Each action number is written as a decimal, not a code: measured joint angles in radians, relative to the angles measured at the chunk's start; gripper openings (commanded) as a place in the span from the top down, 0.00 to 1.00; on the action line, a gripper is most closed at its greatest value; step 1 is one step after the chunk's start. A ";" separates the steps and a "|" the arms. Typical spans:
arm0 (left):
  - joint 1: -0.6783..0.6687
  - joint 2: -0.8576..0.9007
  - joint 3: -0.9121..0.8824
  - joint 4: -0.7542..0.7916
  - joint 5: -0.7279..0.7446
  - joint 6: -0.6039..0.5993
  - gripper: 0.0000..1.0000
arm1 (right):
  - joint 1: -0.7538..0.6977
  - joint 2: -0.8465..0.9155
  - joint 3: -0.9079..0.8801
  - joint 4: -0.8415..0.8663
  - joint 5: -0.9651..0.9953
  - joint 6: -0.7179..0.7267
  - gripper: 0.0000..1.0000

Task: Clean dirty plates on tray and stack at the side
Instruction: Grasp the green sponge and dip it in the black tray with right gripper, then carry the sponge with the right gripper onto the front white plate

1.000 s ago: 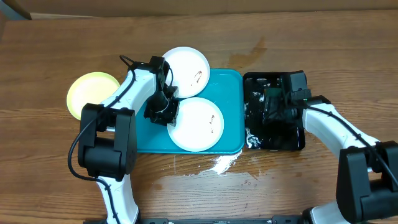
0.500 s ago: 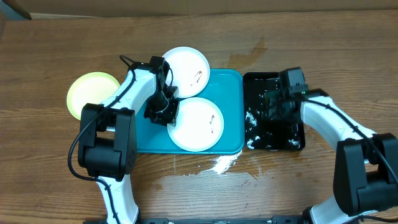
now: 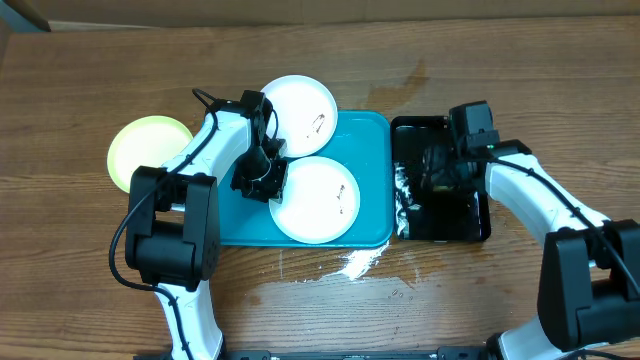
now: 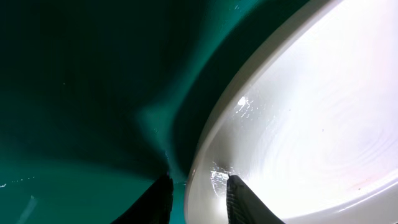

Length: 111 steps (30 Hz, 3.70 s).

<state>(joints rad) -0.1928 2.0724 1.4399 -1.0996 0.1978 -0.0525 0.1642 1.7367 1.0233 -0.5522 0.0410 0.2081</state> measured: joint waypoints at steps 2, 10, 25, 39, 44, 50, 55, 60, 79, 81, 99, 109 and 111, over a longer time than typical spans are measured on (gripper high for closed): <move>0.000 0.000 0.000 0.001 0.000 0.000 0.69 | 0.000 0.014 -0.006 -0.001 0.000 0.000 0.96; 0.000 0.000 0.000 0.001 -0.014 0.001 0.60 | 0.000 0.021 0.025 -0.065 0.000 -0.001 0.22; 0.000 0.000 0.000 0.000 -0.019 0.000 0.56 | 0.000 0.094 0.085 0.068 -0.010 0.000 0.36; 0.000 -0.006 -0.019 0.035 -0.018 -0.007 0.67 | 0.000 0.142 0.104 -0.014 -0.044 0.000 0.25; 0.000 -0.009 -0.022 0.035 -0.018 -0.007 0.67 | 0.000 0.142 0.155 -0.103 -0.067 0.001 0.21; 0.000 -0.010 -0.025 0.038 -0.018 -0.007 0.67 | 0.000 0.141 0.148 -0.104 -0.071 0.001 0.27; 0.000 -0.011 -0.026 0.039 -0.017 -0.007 0.67 | 0.000 0.135 0.089 -0.010 -0.062 -0.001 0.80; 0.000 -0.011 -0.026 0.039 -0.017 -0.007 0.71 | 0.000 0.135 0.098 -0.053 -0.061 0.001 0.96; 0.001 -0.016 -0.029 0.043 -0.002 -0.019 0.96 | 0.001 -0.058 0.353 -0.496 -0.134 0.001 0.96; 0.001 -0.016 -0.029 0.045 -0.002 -0.023 0.96 | 0.001 -0.058 0.353 -0.496 -0.151 0.001 0.96; 0.001 -0.017 -0.029 0.084 0.012 -0.092 0.96 | 0.009 -0.058 0.341 -0.559 -0.144 0.066 0.96; 0.000 -0.018 -0.029 0.097 0.017 -0.159 0.96 | 0.026 -0.058 0.336 -0.614 -0.208 0.140 0.96; 0.001 -0.018 -0.029 0.097 0.019 -0.166 0.96 | 0.029 -0.058 0.336 -0.615 -0.249 0.145 0.96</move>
<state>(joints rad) -0.1921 2.0548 1.4105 -1.0027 0.2165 -0.2184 0.1928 1.6787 1.3590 -1.1667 -0.2077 0.3527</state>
